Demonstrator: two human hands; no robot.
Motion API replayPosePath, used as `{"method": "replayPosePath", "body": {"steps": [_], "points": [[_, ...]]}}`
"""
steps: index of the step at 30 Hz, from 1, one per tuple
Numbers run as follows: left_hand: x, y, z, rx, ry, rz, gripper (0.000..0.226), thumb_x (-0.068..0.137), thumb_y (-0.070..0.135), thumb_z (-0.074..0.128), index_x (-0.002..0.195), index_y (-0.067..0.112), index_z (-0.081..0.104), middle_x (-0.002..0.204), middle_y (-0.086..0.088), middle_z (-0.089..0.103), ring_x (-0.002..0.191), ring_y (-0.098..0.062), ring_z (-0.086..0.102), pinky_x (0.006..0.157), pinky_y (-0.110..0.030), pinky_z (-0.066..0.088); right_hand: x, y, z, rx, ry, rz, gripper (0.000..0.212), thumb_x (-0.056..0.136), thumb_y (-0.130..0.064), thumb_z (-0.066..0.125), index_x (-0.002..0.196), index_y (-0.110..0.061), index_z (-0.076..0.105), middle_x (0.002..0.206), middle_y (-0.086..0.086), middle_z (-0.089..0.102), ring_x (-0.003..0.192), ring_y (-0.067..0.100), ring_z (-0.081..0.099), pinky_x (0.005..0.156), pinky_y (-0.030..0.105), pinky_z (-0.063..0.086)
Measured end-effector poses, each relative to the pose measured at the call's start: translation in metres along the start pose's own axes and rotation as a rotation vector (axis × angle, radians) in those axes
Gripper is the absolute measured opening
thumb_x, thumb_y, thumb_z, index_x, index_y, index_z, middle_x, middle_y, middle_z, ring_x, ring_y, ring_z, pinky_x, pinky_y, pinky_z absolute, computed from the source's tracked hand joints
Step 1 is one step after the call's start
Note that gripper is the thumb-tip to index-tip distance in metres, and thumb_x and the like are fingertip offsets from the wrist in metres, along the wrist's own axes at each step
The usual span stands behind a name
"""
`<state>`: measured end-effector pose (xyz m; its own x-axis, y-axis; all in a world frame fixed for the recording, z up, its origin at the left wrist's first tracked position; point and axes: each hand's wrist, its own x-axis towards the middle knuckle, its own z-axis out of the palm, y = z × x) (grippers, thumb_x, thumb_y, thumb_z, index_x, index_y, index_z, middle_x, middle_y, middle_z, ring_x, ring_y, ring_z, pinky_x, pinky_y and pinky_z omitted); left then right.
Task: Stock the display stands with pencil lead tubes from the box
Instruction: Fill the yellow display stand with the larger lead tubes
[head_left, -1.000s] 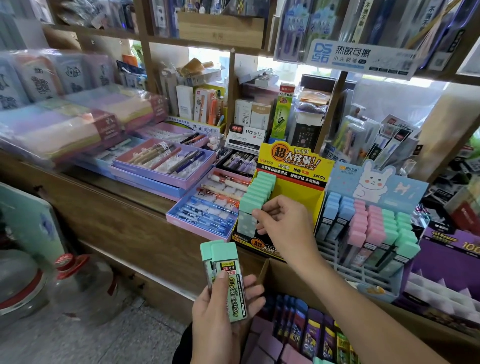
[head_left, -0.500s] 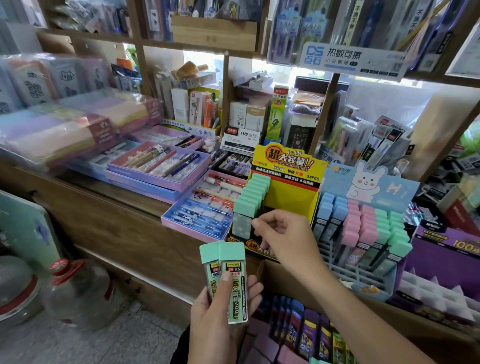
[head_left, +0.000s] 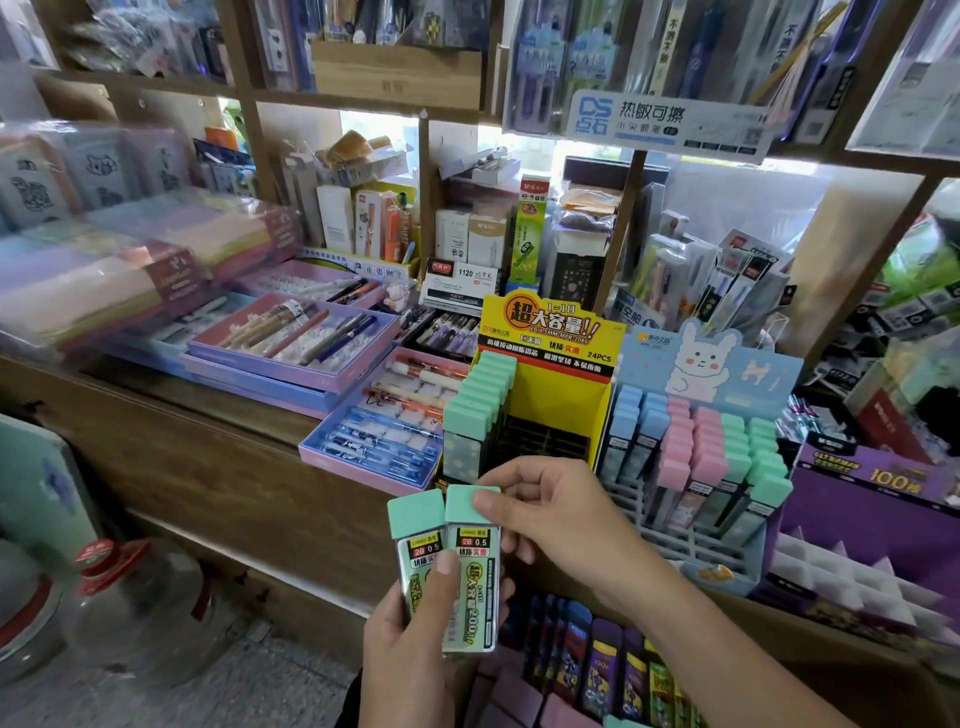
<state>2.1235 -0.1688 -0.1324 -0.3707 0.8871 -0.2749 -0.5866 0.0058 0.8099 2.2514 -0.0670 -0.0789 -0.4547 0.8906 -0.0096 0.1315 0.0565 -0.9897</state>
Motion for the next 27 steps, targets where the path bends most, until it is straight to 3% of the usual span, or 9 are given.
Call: {"method": "replayPosePath", "body": {"steps": [3,7,12,16,20,23,27], "points": [[0.002,-0.004,-0.002,-0.035,0.022,-0.031,0.036,0.073,0.042,0.076,0.097,0.016,0.081,0.098,-0.023,0.078,0.086,-0.041,0.077,0.063,-0.043,0.062,0.001,-0.012,-0.016,-0.009,0.069,-0.010,0.008,0.091,-0.022,0.076,0.097,-0.016,0.078,0.078,0.006,0.076,0.058,0.013,0.063,0.049,0.022,0.049],[0.005,-0.006,-0.001,-0.037,-0.033,-0.059,0.036,0.077,0.040,0.066,0.086,0.009,0.081,0.093,-0.028,0.076,0.080,-0.037,0.078,0.057,-0.036,0.062,0.008,-0.032,-0.043,-0.087,0.240,-0.066,0.005,0.091,-0.020,0.076,0.094,-0.017,0.076,0.077,0.006,0.077,0.058,0.011,0.064,0.053,0.021,0.053],[0.006,-0.005,-0.001,-0.013,-0.026,-0.029,0.037,0.077,0.039,0.066,0.084,0.006,0.081,0.077,-0.025,0.074,0.059,-0.028,0.072,0.053,-0.035,0.060,0.031,-0.047,-0.068,-0.270,0.423,-0.156,0.004,0.091,-0.017,0.077,0.089,-0.018,0.074,0.076,0.006,0.073,0.063,0.013,0.068,0.062,0.027,0.060],[0.006,-0.004,-0.003,0.022,-0.024,0.000,0.033,0.079,0.041,0.066,0.088,0.013,0.082,0.072,-0.026,0.071,0.054,-0.027,0.069,0.052,-0.036,0.059,0.052,-0.050,-0.078,-0.516,0.460,-0.210,0.010,0.093,-0.017,0.074,0.085,-0.022,0.071,0.079,0.002,0.071,0.077,0.025,0.072,0.079,0.047,0.062],[0.006,-0.004,-0.004,0.015,-0.018,0.013,0.027,0.082,0.037,0.066,0.088,0.014,0.078,0.077,-0.031,0.072,0.056,-0.032,0.069,0.053,-0.038,0.059,0.068,-0.051,-0.077,-0.677,0.465,-0.249,0.019,0.093,-0.014,0.072,0.080,-0.027,0.067,0.074,0.002,0.070,0.072,0.027,0.071,0.076,0.043,0.062],[0.006,-0.003,-0.004,0.018,-0.017,0.032,0.019,0.086,0.032,0.065,0.087,0.015,0.075,0.078,-0.034,0.071,0.056,-0.036,0.070,0.051,-0.037,0.059,0.078,-0.049,-0.076,-0.761,0.459,-0.253,0.009,0.093,-0.014,0.072,0.087,-0.020,0.074,0.072,0.000,0.070,0.065,0.018,0.066,0.070,0.033,0.058],[0.007,-0.004,-0.005,0.030,-0.019,0.034,0.017,0.095,0.024,0.061,0.090,0.014,0.075,0.078,-0.034,0.071,0.056,-0.036,0.070,0.050,-0.037,0.060,0.086,-0.044,-0.071,-0.828,0.425,-0.249,0.005,0.092,-0.014,0.072,0.092,-0.013,0.077,0.069,-0.007,0.065,0.060,0.008,0.056,0.070,0.033,0.054]]}}
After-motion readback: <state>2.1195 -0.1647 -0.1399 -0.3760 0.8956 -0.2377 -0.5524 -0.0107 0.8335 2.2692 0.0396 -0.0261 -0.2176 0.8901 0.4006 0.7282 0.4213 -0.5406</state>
